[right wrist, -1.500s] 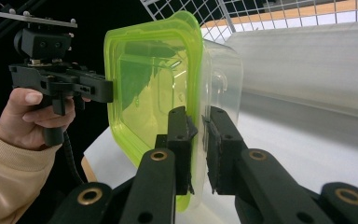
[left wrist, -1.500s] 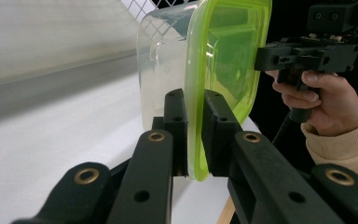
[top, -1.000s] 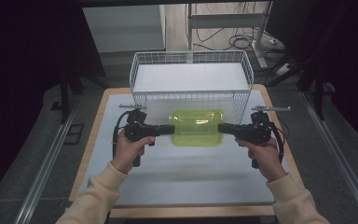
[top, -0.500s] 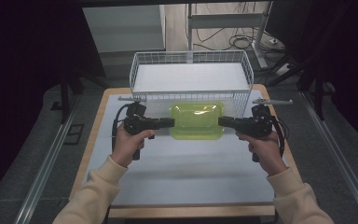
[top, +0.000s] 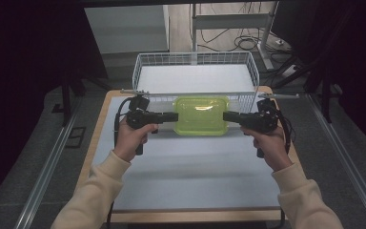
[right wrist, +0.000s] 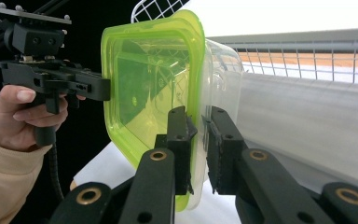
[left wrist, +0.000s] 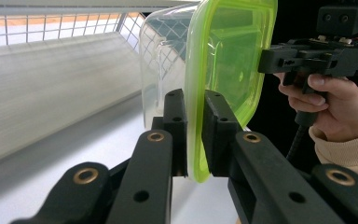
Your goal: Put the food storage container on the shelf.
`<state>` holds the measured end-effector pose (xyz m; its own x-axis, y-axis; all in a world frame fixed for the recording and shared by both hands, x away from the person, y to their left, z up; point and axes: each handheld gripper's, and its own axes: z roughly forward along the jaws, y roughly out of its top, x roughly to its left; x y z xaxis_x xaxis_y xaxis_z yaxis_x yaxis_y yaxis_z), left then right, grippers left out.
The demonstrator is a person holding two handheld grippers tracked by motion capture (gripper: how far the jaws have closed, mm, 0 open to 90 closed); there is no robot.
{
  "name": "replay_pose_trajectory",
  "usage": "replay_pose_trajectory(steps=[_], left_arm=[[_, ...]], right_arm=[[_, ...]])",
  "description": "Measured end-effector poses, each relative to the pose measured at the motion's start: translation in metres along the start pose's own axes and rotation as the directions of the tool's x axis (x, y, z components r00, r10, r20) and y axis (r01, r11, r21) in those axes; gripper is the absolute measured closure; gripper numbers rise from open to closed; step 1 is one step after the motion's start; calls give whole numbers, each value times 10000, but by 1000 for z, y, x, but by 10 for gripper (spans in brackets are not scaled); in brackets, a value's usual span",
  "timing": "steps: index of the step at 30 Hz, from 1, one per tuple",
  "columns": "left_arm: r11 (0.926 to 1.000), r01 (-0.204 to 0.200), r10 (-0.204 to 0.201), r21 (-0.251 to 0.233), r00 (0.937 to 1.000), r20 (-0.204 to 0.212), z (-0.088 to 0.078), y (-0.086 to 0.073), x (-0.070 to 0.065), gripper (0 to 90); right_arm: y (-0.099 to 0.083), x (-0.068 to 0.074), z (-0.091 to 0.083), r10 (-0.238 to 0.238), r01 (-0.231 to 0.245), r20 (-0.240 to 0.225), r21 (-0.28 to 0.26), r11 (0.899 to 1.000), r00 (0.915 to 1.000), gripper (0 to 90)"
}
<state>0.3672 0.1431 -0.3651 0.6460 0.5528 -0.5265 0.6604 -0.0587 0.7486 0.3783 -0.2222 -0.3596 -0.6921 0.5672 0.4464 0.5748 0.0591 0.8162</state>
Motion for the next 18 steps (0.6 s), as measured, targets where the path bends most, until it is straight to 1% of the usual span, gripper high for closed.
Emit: replay_pose_trajectory(steps=[5,7,9,10,12,14,15,17,18], left_arm=[[10000,-31,31,-33,9999,-109,-2,8,1,808],[9999,-104,104,-33,9999,-126,-2,10,2,808],[9999,-34,32,-116,9999,-130,-2,13,2,809],[9998,-90,88,-150,9999,-114,-1,15,3,808],[9998,-36,34,-190,9999,-109,-1,19,4,808],[9998,-119,117,-182,9999,-75,-1,23,6,808],[9997,-113,110,-213,9999,-115,-1,27,7,808],[9997,-74,71,-214,9999,-152,-1,28,6,809],[9998,-123,120,-171,9998,-186,-1,30,7,809]], right_arm=[[8,1,3,-157,156,93,8,9999,9998,802],[10,1,3,-145,145,97,-22,9999,9998,802],[14,0,4,-164,165,134,-50,9999,9998,802],[16,0,4,-168,168,134,-53,9998,9998,802],[20,-1,5,-169,171,152,-108,9998,9997,803],[24,-2,6,-168,170,165,-120,9998,9997,803],[28,-3,6,-168,170,165,-137,9998,9997,803],[29,-3,7,-210,214,188,-193,9996,9996,803],[31,-3,8,-188,192,195,-170,9997,9996,803]])
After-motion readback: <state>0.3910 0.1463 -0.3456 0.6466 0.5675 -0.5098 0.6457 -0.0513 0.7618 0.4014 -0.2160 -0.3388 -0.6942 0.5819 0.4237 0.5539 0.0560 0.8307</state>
